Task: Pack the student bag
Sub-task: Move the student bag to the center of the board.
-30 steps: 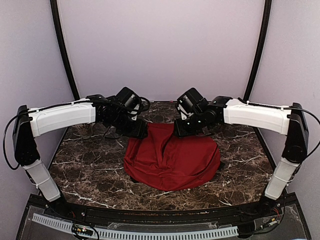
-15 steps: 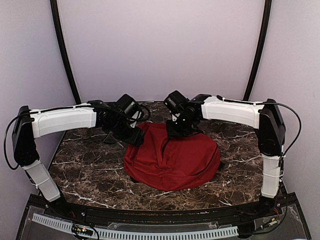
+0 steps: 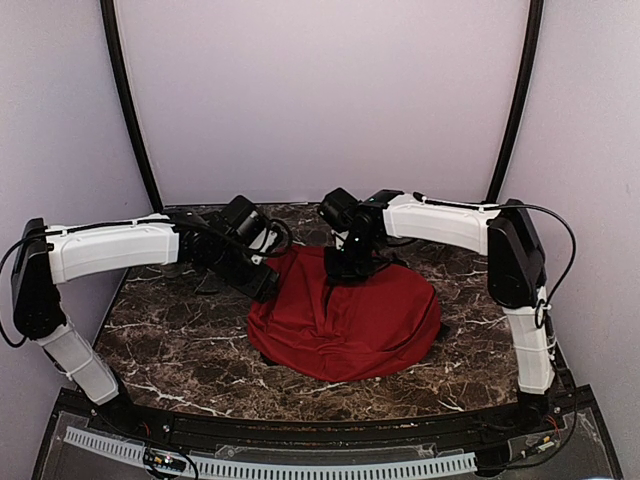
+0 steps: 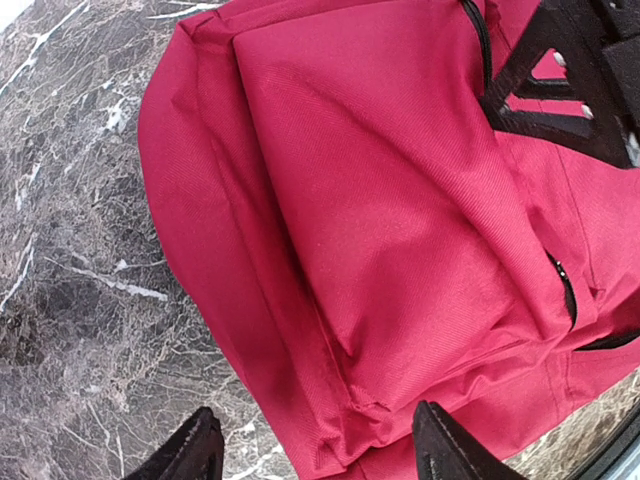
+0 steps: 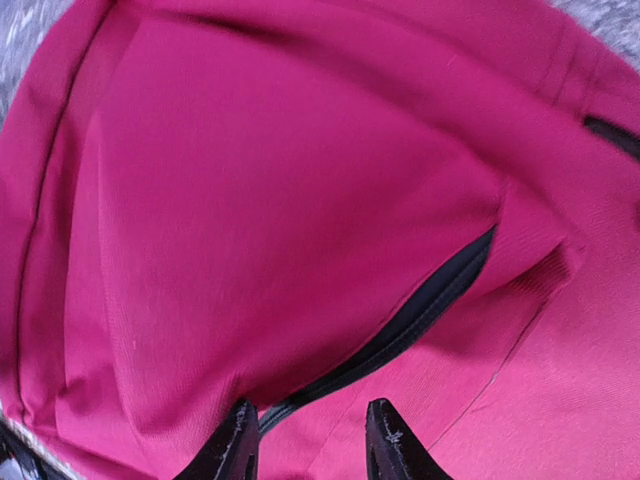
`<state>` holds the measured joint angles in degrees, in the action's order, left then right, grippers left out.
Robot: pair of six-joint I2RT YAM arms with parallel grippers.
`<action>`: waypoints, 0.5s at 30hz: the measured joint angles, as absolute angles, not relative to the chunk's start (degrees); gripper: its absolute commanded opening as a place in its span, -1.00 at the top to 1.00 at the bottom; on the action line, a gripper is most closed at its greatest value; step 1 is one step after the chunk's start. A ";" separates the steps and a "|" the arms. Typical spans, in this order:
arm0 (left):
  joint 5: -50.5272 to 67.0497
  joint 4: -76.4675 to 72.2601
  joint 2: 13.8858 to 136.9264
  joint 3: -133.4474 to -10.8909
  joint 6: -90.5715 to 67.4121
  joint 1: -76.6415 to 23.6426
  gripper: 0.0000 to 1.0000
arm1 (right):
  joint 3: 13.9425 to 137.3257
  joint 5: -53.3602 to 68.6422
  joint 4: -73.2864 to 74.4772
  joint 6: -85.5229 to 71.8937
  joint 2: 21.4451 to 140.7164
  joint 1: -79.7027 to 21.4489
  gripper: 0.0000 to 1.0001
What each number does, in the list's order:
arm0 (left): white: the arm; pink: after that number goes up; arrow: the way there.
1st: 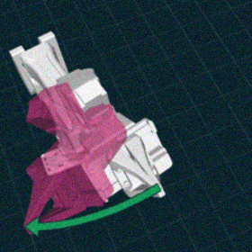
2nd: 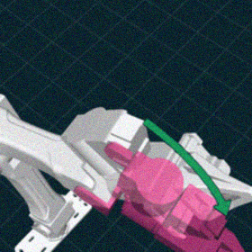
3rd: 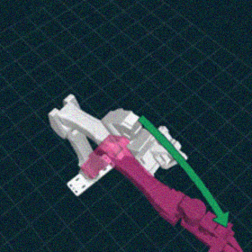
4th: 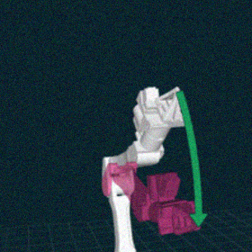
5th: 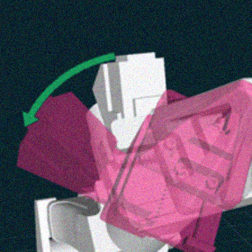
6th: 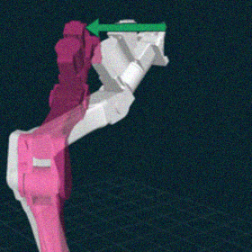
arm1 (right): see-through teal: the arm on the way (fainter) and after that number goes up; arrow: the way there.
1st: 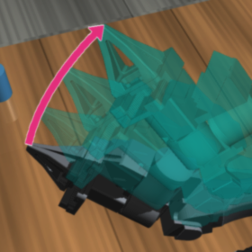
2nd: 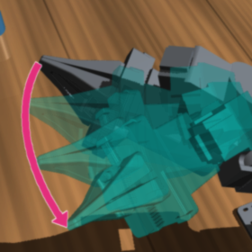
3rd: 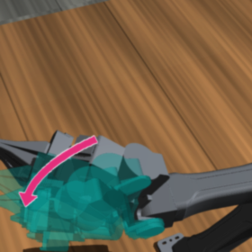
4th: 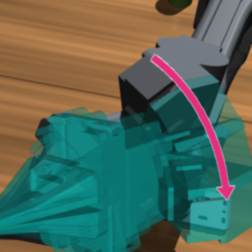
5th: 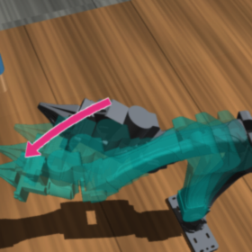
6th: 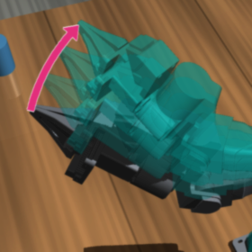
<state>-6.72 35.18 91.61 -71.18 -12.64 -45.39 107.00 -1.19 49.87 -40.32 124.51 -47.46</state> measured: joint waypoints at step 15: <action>-4.89 32.80 92.84 -70.22 -7.97 -45.39 -0.35 | 106.41 8.99 56.25 -35.62 124.31 -50.39 0.22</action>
